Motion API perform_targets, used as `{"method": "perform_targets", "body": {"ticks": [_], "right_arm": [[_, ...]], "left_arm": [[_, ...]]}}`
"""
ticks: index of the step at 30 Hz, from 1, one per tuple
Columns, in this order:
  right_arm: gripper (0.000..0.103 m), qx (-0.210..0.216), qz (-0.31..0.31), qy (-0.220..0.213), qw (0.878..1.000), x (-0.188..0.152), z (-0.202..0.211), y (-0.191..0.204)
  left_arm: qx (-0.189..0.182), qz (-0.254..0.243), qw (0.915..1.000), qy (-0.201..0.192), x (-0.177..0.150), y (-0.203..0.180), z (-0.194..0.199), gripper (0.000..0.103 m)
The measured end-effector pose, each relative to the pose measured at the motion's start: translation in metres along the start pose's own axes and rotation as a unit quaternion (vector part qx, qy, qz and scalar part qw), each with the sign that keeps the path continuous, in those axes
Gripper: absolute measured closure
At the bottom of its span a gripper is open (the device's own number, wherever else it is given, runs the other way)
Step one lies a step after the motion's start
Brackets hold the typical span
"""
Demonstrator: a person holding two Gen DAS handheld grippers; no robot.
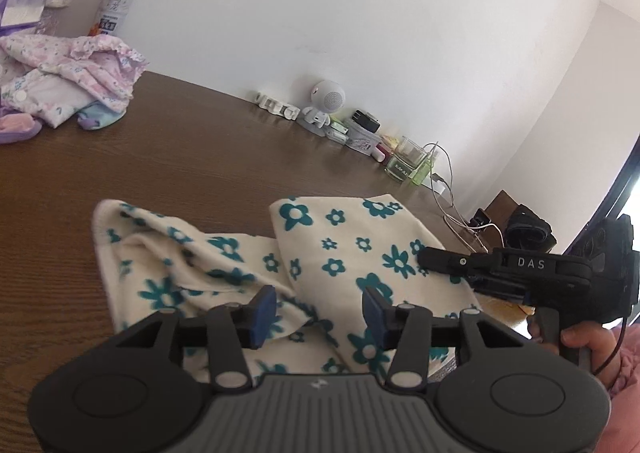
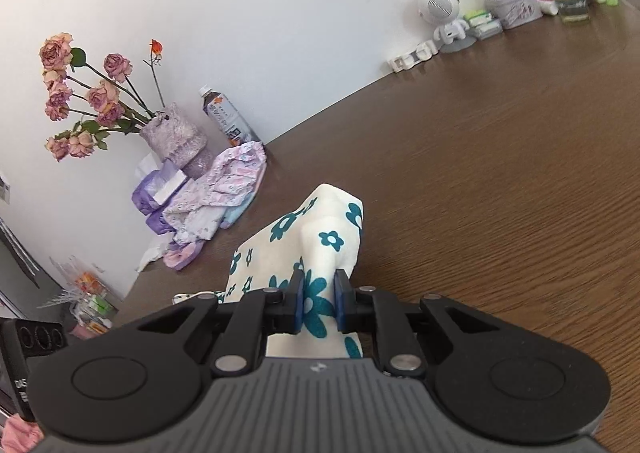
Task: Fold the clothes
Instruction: 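Lift the dress bundle with the right gripper while the left gripper pinches its side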
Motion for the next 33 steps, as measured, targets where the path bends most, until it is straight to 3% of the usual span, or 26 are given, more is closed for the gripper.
{"method": "perform_targets", "body": {"ticks": [6,12,17,33], "right_arm": [[0.089,-0.075,0.138,0.002,0.988,0.035,0.024,0.005],[0.089,-0.12,0.265,0.012,0.957,0.035,0.013,0.049],[0.089,-0.151,0.361,0.019,0.92,0.03,0.0,0.09],[0.085,-0.071,0.447,0.022,0.891,-0.043,-0.038,0.198]], "left_arm": [[0.012,-0.014,0.9997,-0.019,0.007,0.004,0.013,0.055],[0.013,-0.007,0.9992,-0.038,0.011,0.017,0.032,0.052],[0.011,0.001,0.9984,-0.056,0.014,0.031,0.049,0.048],[0.017,0.009,0.9955,-0.093,0.017,0.047,0.081,0.041]]}}
Point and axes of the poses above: each gripper's, at about its wrist camera, not at the fingertips, and z roughly against the way its jaws point, y to its left, x to its top, the point moved 8 cm from there along -z, roughly the way its jaws point, and after that the axes turned 4 degrees about -y, right-handed, at the moved point
